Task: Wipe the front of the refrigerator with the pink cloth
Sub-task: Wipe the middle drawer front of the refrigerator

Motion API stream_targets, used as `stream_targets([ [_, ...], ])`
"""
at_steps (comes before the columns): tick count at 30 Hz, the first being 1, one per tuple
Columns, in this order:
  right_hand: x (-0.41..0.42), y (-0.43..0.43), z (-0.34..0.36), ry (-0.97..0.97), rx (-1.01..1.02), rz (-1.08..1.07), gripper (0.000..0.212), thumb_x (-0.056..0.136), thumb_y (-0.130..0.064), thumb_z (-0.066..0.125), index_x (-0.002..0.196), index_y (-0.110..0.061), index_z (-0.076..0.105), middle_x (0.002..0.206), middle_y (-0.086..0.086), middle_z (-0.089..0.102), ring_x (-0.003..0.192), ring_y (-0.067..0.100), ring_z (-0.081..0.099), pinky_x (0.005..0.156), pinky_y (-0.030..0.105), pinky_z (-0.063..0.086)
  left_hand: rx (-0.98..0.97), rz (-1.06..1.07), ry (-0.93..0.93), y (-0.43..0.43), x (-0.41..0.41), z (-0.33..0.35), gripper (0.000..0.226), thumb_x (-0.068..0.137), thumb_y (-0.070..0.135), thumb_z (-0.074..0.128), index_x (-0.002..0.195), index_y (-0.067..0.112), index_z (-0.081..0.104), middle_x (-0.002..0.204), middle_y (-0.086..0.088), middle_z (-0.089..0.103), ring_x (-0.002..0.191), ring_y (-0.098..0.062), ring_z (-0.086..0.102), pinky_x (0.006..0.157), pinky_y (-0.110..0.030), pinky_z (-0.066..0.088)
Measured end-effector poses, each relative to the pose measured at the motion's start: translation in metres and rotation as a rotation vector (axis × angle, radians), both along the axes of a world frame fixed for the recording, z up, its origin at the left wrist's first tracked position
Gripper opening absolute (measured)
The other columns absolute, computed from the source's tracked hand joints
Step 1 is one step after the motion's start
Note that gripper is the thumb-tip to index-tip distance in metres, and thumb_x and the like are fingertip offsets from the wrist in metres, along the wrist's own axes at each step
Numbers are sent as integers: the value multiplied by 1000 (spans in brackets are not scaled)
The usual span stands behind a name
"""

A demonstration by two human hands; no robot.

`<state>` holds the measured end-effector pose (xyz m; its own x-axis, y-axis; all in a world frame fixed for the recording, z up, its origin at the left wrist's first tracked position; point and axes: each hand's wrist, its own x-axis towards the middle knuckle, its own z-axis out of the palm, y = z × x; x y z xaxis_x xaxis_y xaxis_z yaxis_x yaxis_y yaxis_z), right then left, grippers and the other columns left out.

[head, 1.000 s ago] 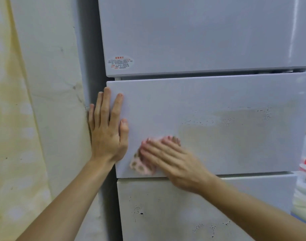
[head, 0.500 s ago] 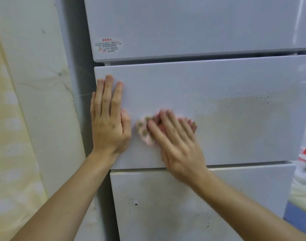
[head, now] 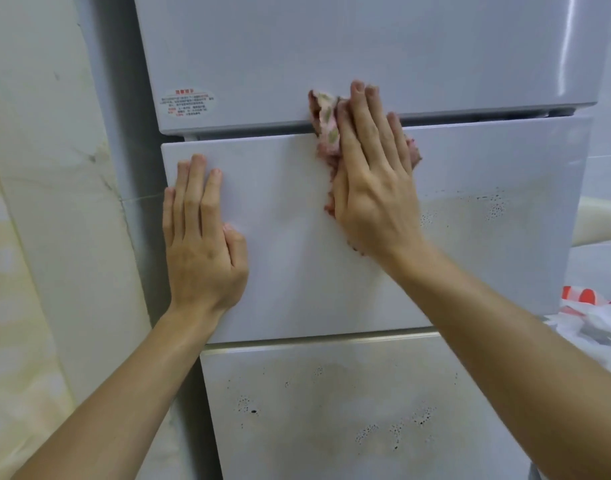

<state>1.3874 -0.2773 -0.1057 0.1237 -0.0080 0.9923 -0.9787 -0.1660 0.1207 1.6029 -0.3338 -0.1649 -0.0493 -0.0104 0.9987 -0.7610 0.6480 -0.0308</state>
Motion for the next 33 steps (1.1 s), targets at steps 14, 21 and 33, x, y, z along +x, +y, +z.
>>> stream_targets([
  [14, -14, 16, -158, 176, 184, -39, 53, 108, -19, 43, 158, -3, 38, 169, 16, 28, 159, 29, 25, 131, 46, 20, -35, 23, -45, 3, -19, 0, 68, 94, 10, 47, 159, -2, 32, 169, -20, 26, 160, -37, 18, 132, -50, 9],
  [21, -44, 9, -20, -62, -42, -97, 55, 106, -15, 44, 157, 6, 38, 166, 25, 33, 157, 38, 29, 130, 53, 19, -47, 44, -26, 0, -21, -2, 68, 93, 8, 47, 159, -3, 32, 169, -20, 27, 159, -38, 19, 131, -52, 11],
  [33, -58, 24, -180, 86, 143, -139, 62, 103, -24, 47, 161, -8, 34, 169, 14, 29, 160, 30, 22, 132, 46, 15, -38, 100, -25, 3, -30, -9, 67, 97, 18, 44, 160, 0, 30, 170, -20, 25, 160, -36, 19, 131, -54, 11],
])
